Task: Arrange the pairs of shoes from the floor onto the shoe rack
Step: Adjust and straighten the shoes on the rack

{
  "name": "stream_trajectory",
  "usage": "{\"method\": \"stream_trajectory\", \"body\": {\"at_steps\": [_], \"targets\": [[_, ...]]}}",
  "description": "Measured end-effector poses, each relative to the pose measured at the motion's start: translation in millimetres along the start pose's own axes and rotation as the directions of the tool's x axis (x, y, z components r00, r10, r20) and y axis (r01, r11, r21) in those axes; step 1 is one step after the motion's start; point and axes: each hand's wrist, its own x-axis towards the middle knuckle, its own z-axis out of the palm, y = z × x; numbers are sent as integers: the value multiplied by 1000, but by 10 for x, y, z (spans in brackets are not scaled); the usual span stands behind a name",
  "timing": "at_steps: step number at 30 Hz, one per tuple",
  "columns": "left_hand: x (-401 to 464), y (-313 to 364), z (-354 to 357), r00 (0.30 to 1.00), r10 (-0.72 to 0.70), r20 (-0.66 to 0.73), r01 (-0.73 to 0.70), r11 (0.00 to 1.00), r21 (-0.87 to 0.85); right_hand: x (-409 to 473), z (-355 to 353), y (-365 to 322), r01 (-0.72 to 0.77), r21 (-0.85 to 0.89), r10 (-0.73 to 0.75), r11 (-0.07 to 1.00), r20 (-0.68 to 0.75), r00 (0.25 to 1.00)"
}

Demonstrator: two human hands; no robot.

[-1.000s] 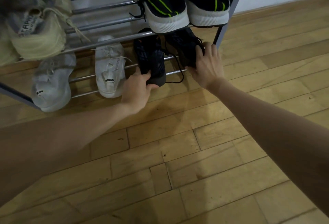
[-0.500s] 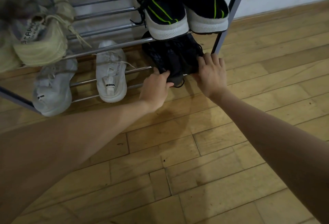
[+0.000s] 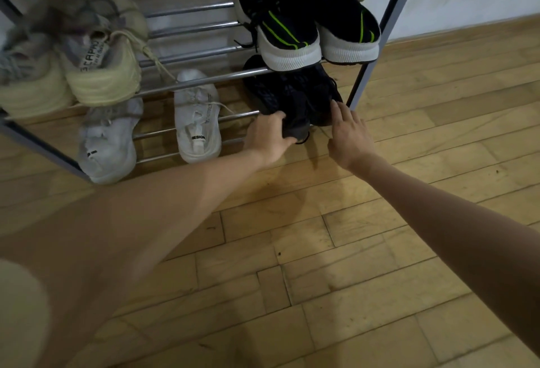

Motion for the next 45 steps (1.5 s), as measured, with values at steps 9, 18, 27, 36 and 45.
{"method": "stream_trajectory", "body": {"at_steps": [9, 18, 27, 36, 45], "targets": [[-29, 76, 73, 989, -59, -133, 50, 996, -72, 231, -144, -60, 29, -122, -33, 992, -34, 999], [0, 26, 109, 981, -28, -194, 15, 998, -69, 210, -156, -76, 37, -112, -44, 993, -63, 997], [50, -9, 116, 997, -48, -60, 46, 998, -44, 83, -18, -226, -100, -91, 83, 991, -180, 980], [-929, -692, -546, 921, 178, -347, -186, 982, 11, -171, 228, -965, 263, -21, -260, 964, -251, 932], [-1304, -1763, -1001, 913, -220, -342, 315, 915, 251, 90, 253, -2238, 141, 253, -168, 957, 90, 982]]}}
